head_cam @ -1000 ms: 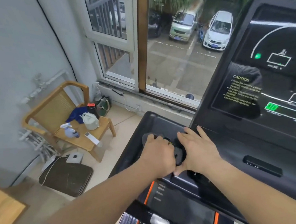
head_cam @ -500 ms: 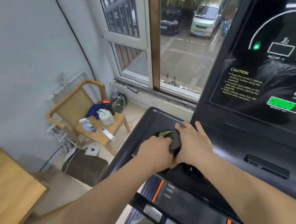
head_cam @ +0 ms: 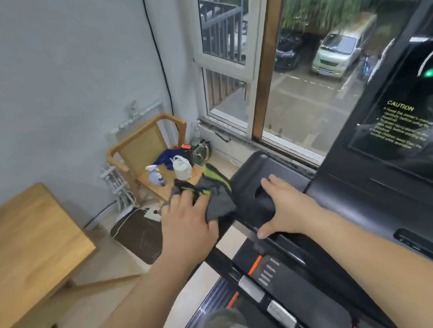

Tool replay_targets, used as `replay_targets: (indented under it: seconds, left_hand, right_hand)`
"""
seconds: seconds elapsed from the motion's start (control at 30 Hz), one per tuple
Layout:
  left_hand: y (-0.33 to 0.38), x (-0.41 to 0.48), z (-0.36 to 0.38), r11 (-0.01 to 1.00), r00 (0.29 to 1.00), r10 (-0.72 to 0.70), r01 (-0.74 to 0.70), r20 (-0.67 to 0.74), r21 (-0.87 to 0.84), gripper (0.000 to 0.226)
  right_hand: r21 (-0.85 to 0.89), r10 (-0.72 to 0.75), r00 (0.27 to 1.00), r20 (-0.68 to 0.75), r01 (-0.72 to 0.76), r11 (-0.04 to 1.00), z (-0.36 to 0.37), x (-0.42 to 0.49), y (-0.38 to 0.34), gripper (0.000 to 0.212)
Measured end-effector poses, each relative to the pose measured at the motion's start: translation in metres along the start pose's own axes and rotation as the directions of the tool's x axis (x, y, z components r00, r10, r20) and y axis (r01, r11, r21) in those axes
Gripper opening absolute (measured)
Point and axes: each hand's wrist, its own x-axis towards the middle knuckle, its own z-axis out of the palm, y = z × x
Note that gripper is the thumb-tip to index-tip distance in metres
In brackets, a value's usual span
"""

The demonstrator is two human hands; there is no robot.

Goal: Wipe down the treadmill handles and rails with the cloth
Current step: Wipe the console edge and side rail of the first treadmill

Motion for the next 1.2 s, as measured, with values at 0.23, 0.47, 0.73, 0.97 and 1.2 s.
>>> replay_targets:
  seconds: [0.23,0.47,0.73,0.97,1.2]
  left_hand:
    - [-0.024,-0.028,0.044,0.999,0.951,0.048,-0.049,0.305,-0.006,0.081]
    - [0.000,0.013,0.043,0.998,0.909,-0.006,-0.022,0.416,0.063,0.086]
    - [0.023,0.054,0.058,0.999,0.924,0.032,-0.020,0.380,-0.034,0.075]
    - [0.016,0.054,0.058,0.987,0.907,0.156,-0.152,0.391,-0.043,0.079]
    - [0.057,0.089,0.060,0.987,0.908,0.132,-0.158,0.397,0.033,0.075]
  right_hand:
    - [-0.182,0.087,0.996,-0.014,-0.088,0.979,0.006,0.027,-0.011,0.146]
    - [-0.160,0.193,0.980,0.041,-0.184,0.970,0.002,0.041,-0.012,0.151]
    - [-0.076,0.184,0.983,0.007,-0.183,0.980,0.010,0.041,-0.002,0.150]
    - [-0.083,0.156,0.988,-0.019,-0.157,0.984,0.011,0.042,0.005,0.151]
    - [-0.230,0.078,0.997,-0.004,-0.077,0.970,-0.018,0.010,0.030,0.126]
